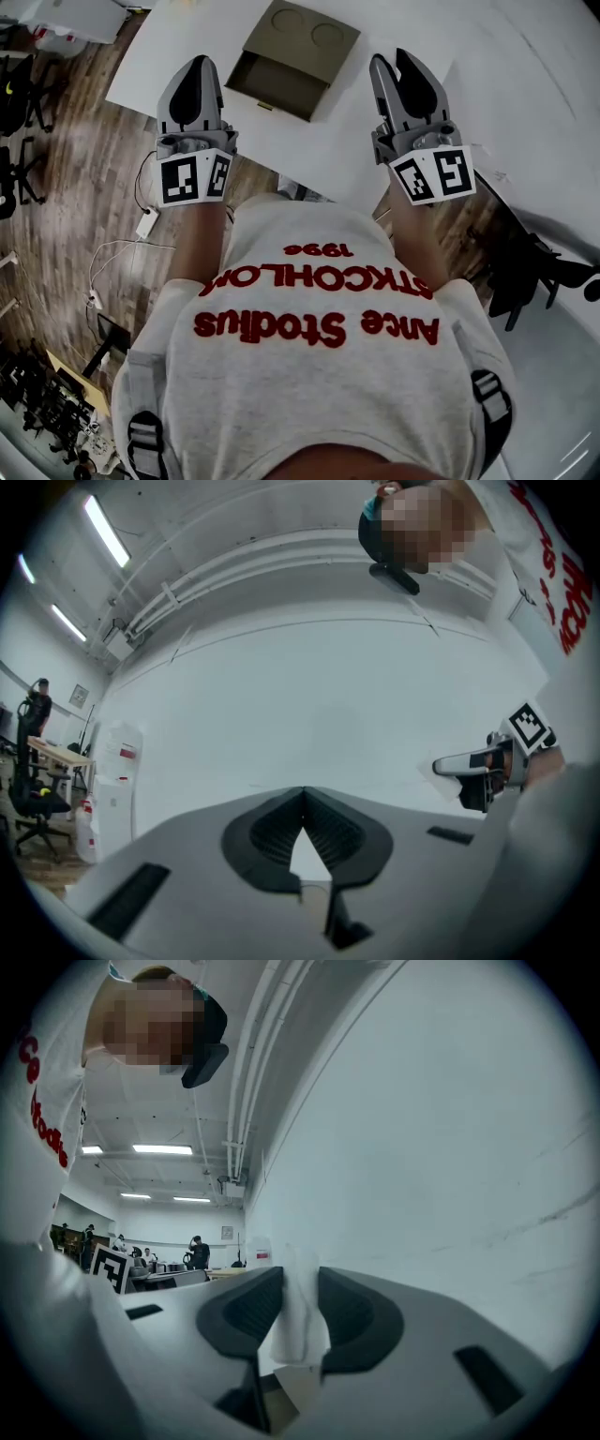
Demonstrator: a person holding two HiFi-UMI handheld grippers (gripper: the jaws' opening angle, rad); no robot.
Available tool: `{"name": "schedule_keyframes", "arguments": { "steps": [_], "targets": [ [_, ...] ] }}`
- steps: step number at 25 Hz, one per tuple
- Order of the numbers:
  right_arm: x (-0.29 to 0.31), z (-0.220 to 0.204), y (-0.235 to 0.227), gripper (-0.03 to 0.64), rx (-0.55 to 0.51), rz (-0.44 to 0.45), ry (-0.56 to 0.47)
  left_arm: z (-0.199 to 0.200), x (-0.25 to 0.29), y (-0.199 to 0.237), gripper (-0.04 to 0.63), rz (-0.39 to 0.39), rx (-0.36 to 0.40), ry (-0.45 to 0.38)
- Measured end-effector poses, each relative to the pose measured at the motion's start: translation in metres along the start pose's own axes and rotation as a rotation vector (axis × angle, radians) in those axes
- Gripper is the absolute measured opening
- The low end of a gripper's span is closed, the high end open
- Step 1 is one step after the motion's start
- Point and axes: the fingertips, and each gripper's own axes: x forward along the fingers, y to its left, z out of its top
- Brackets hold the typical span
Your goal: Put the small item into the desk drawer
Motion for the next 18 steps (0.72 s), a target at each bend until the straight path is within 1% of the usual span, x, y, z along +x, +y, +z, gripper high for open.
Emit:
{"name": "schedule_keyframes", "arguments": {
  "steps": [4, 7, 11, 18],
  "targets": [
    [0.018, -0.034, 0.010, 0.120, 0.022, 0.044, 0.085, -0.023, -0.009, 0.012, 0.007, 0.032, -0.021, 0.048],
    [0.029, -0.068, 0.014, 0.121, 0.039, 0.067, 0.157, -0.043, -0.014, 0.019, 0.008, 0.052, -0.039, 0.082],
    [0.045, -0.113, 0.021, 0.120, 0.073, 0.088, 0.262, -0.066, -0.020, 0.031, 0.008, 0.082, -0.060, 0.124],
    [0.064, -0.192, 0.028, 0.121, 0.108, 0.124, 0.413, -0.104, -0.026, 0.044, 0.006, 0.116, -0.091, 0.196]
  ]
}}
